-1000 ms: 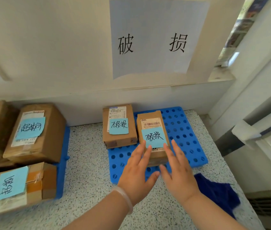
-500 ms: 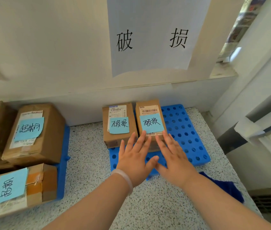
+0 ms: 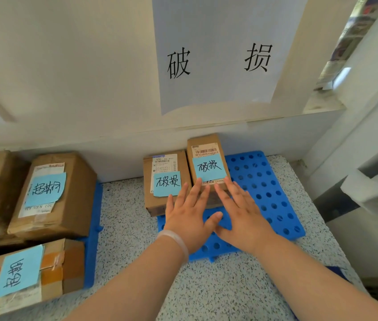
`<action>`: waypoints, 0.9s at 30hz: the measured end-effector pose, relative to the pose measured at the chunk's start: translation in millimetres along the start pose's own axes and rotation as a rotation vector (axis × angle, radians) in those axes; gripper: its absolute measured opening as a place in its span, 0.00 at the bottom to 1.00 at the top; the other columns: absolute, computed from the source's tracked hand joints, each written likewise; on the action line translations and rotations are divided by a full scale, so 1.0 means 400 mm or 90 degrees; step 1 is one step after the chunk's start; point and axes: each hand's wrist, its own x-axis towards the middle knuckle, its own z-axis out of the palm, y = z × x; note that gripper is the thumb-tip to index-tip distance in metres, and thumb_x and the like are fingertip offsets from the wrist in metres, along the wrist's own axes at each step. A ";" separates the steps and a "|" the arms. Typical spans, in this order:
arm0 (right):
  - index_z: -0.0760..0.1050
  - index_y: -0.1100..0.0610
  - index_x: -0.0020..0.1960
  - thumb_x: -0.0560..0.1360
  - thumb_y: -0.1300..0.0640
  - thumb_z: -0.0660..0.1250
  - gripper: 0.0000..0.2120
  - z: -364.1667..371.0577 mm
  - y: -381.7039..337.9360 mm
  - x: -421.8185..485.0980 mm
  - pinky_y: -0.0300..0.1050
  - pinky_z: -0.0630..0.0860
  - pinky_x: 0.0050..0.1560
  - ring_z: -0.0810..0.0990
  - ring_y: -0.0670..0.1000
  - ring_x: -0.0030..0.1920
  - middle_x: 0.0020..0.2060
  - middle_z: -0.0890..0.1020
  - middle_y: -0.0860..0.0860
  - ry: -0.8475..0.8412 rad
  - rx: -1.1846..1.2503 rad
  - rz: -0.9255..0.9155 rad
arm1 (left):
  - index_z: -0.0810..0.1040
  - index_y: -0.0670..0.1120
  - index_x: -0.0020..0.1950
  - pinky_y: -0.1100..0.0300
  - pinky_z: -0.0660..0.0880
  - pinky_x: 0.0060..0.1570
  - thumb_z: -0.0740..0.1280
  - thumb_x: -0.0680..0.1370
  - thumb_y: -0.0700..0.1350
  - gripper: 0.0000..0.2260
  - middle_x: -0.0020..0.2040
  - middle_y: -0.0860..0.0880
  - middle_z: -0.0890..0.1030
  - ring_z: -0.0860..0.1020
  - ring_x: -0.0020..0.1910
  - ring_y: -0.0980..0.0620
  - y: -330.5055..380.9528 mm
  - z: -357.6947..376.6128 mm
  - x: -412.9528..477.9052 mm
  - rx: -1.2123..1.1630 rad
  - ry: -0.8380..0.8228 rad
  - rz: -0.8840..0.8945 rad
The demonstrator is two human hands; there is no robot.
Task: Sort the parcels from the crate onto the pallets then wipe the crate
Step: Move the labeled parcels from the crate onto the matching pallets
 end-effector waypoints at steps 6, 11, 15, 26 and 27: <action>0.34 0.38 0.76 0.73 0.32 0.62 0.45 -0.018 -0.041 -0.122 0.45 0.33 0.74 0.31 0.41 0.75 0.75 0.32 0.39 0.030 0.008 0.028 | 0.37 0.61 0.78 0.45 0.38 0.76 0.35 0.67 0.72 0.40 0.78 0.58 0.33 0.37 0.78 0.52 0.029 -0.020 -0.086 0.050 0.023 0.044; 0.35 0.36 0.75 0.67 0.26 0.53 0.44 -0.025 -0.070 -0.292 0.46 0.30 0.73 0.29 0.41 0.74 0.74 0.32 0.39 0.044 0.000 0.058 | 0.36 0.61 0.78 0.46 0.38 0.75 0.52 0.77 0.69 0.36 0.79 0.55 0.35 0.37 0.78 0.50 0.084 -0.008 -0.194 0.072 0.016 0.103; 0.39 0.37 0.77 0.66 0.25 0.53 0.46 -0.027 -0.071 -0.444 0.50 0.33 0.75 0.32 0.43 0.76 0.76 0.37 0.40 0.066 -0.006 0.119 | 0.38 0.63 0.78 0.45 0.38 0.75 0.56 0.77 0.69 0.37 0.79 0.54 0.36 0.38 0.79 0.50 0.182 0.036 -0.270 0.068 0.015 0.178; 0.50 0.41 0.78 0.68 0.28 0.57 0.43 -0.067 0.051 -0.912 0.48 0.33 0.73 0.43 0.50 0.79 0.79 0.48 0.47 0.176 -0.017 0.382 | 0.43 0.61 0.79 0.47 0.39 0.76 0.60 0.76 0.66 0.37 0.80 0.53 0.43 0.42 0.79 0.50 0.582 0.142 -0.429 0.073 -0.022 0.442; 0.48 0.41 0.78 0.68 0.28 0.56 0.43 -0.069 0.060 -0.951 0.47 0.31 0.72 0.41 0.50 0.79 0.79 0.47 0.47 0.183 -0.011 0.401 | 0.43 0.62 0.79 0.47 0.40 0.76 0.60 0.77 0.66 0.37 0.80 0.54 0.43 0.43 0.79 0.50 0.618 0.157 -0.444 0.075 -0.027 0.467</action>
